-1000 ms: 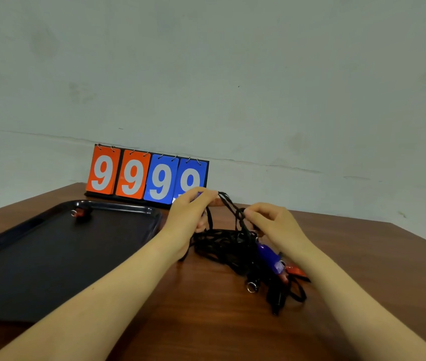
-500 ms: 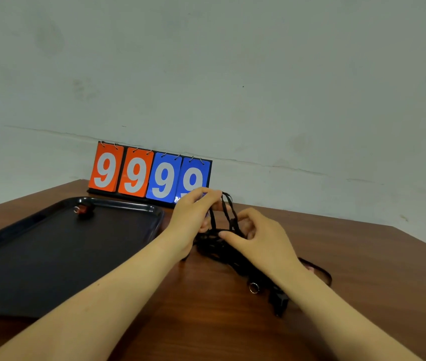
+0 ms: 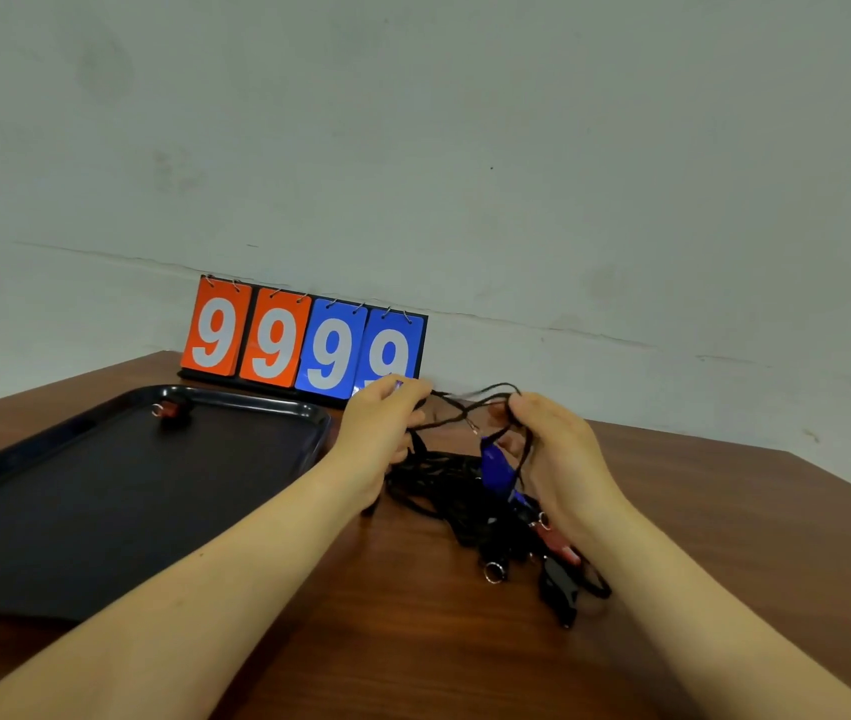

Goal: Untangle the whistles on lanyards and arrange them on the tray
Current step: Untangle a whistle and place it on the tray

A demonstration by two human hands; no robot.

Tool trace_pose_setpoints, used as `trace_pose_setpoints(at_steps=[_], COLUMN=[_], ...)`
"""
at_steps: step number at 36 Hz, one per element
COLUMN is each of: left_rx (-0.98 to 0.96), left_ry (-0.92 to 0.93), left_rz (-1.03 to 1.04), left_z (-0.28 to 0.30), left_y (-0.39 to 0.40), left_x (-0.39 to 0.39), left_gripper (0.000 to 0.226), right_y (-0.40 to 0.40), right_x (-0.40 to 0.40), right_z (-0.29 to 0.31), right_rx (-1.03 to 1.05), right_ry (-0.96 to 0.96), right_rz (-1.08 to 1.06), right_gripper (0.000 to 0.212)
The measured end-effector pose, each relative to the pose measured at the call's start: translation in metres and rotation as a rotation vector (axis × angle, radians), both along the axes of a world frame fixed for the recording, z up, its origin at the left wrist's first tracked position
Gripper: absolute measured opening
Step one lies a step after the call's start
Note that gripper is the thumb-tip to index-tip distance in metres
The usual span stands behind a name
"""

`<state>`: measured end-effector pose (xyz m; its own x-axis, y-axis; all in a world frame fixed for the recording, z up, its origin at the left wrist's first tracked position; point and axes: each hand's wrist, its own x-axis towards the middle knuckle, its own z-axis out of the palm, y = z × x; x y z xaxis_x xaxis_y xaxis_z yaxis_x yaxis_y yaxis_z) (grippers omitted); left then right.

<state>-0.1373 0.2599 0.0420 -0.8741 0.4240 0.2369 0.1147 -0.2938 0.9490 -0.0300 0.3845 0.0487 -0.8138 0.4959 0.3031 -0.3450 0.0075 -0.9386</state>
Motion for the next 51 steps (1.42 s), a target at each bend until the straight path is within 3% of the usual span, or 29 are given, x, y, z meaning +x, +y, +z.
trace_pose_setpoints(at_steps=[5,10,14,16,17,20,21,23,27,34,41,51], left_rx=[-0.060,-0.066,-0.034,-0.019,-0.010,0.024,0.039,0.062,0.050,0.013,-0.041,-0.153], left_ry=[0.088,0.089,0.141,0.160,0.171,0.189,0.186,0.162,0.090,0.002,0.012,0.086], left_rz=[0.066,0.172,0.204,0.227,0.242,0.284,0.297,0.314,0.259,0.018,-0.012,-0.021], left_z=[-0.003,0.000,0.001,0.002,0.003,0.006,0.007,0.008,0.009,0.003,-0.001,-0.004], left_y=[0.002,-0.002,-0.002,-0.002,-0.002,-0.006,-0.007,-0.009,-0.010,-0.001,0.004,0.005], left_x=[-0.001,-0.003,-0.004,-0.004,-0.004,-0.005,-0.005,-0.007,-0.008,0.002,0.007,0.006], left_gripper=[0.022,0.024,0.028,0.027,0.025,0.018,0.018,0.021,0.020,0.015,0.016,0.022], right_y=[0.004,0.022,0.030,0.031,0.029,0.027,0.027,0.024,0.014,0.008,0.001,-0.007], right_x=[0.003,0.010,0.012,0.011,0.011,0.012,0.012,0.010,0.005,-0.004,-0.011,-0.002], right_z=[0.012,0.023,0.024,0.026,0.026,0.018,0.013,0.005,-0.002,-0.012,-0.030,-0.007], right_rx=[-0.440,-0.578,-0.528,-0.363,-0.156,0.755,0.950,1.048,0.977,1.039,1.134,0.624], right_ry=[0.184,0.313,0.232,0.132,0.043,-0.276,-0.332,-0.400,-0.310,-0.244,-0.312,-0.128], right_rz=[0.247,0.220,0.197,0.149,0.058,-0.285,-0.273,-0.091,0.026,-0.147,-0.062,-0.103], right_gripper=[0.022,0.017,0.025,0.027,0.026,0.023,0.029,0.035,0.014,0.019,0.025,0.035])
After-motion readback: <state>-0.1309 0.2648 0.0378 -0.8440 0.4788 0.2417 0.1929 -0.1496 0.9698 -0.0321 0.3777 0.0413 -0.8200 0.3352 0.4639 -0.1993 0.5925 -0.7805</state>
